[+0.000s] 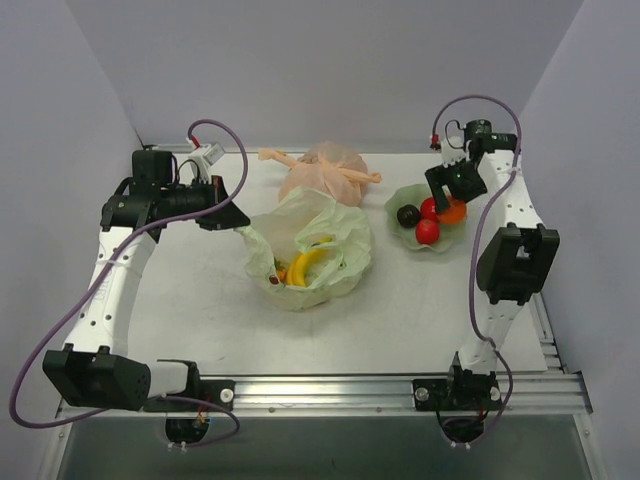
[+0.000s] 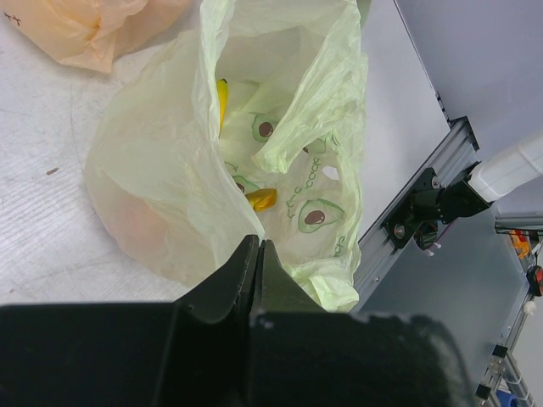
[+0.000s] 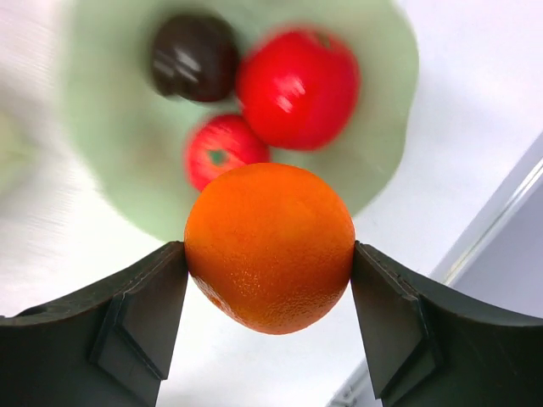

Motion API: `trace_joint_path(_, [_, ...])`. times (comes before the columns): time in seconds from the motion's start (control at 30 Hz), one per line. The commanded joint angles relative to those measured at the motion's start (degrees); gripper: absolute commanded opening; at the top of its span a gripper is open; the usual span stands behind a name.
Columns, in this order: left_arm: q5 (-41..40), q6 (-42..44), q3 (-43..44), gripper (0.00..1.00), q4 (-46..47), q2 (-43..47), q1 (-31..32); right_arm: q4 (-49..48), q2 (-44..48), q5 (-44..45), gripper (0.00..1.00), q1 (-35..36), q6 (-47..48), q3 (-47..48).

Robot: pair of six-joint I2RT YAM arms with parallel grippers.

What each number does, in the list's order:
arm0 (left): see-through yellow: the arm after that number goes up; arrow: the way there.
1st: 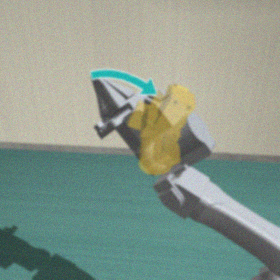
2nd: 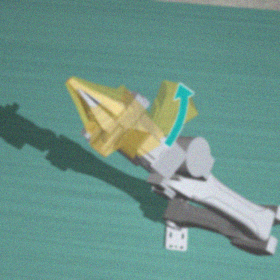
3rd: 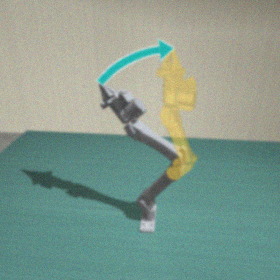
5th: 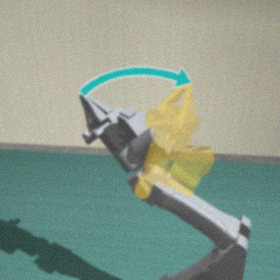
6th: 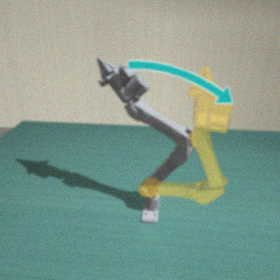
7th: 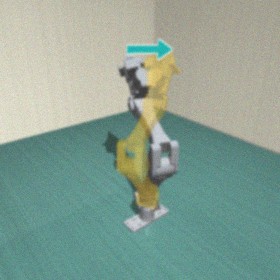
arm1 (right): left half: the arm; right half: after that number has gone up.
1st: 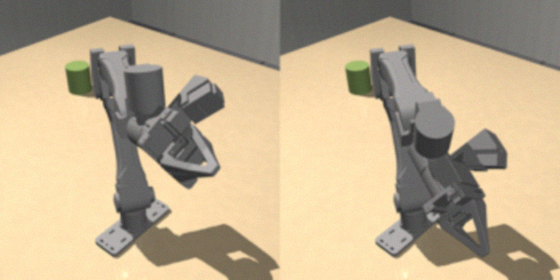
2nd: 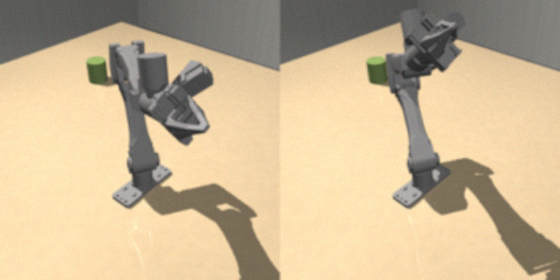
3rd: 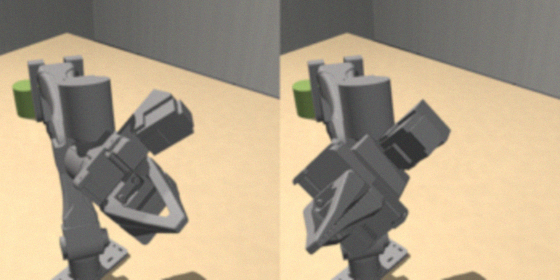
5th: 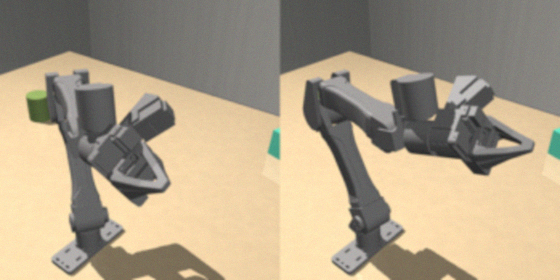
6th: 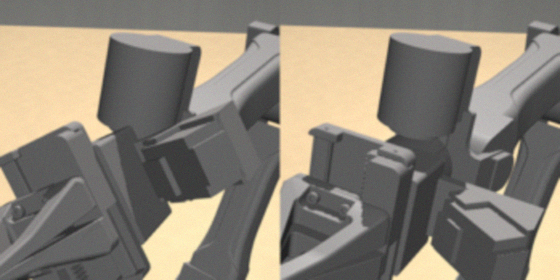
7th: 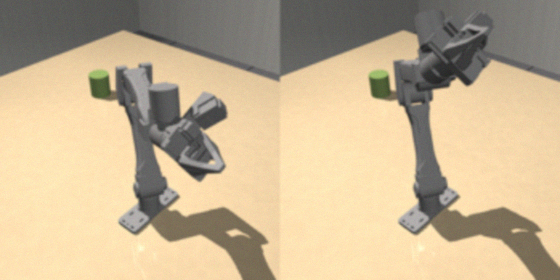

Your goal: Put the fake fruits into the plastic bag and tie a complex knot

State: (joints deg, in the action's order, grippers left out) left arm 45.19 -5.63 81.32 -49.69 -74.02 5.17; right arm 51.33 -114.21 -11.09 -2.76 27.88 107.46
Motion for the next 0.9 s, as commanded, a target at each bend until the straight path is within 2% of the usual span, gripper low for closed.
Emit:
trace_joint_path(0.0, [0.8,0.3,-0.2,0.00,2.2,1.8,0.3,9.7,9.4,-12.9,0.50,5.4,-3.7,9.9])
trace_joint_path(0.17, [1.0,0.1,-0.9,0.00,2.1,1.9,0.3,8.9,13.0,-22.2,0.50,16.6,-9.6,15.8])
trace_joint_path(0.33, [1.1,-0.4,-0.7,0.00,2.4,1.7,0.2,-4.2,16.9,-29.8,0.51,28.5,-18.9,11.3])
trace_joint_path(0.43, [2.3,-1.6,-1.0,0.00,3.1,1.9,0.0,-11.3,17.7,-30.3,0.52,35.0,-21.5,6.5])
trace_joint_path(0.6, [3.7,-3.9,-2.2,0.00,5.0,2.3,0.0,-21.9,15.1,-31.0,0.52,41.5,-24.7,0.7])
trace_joint_path(0.73, [3.2,-4.7,-2.4,0.00,5.6,2.4,-0.2,-24.2,11.3,-26.9,0.55,45.5,-24.3,2.0])
trace_joint_path(0.83, [3.1,-4.7,-2.0,0.00,5.6,2.6,-0.2,-25.5,8.1,-23.1,0.74,45.8,-24.5,2.9])
trace_joint_path(0.87, [3.0,-4.7,-2.1,0.00,5.7,2.7,-0.2,-25.5,7.5,-22.1,0.84,45.9,-24.4,3.4])
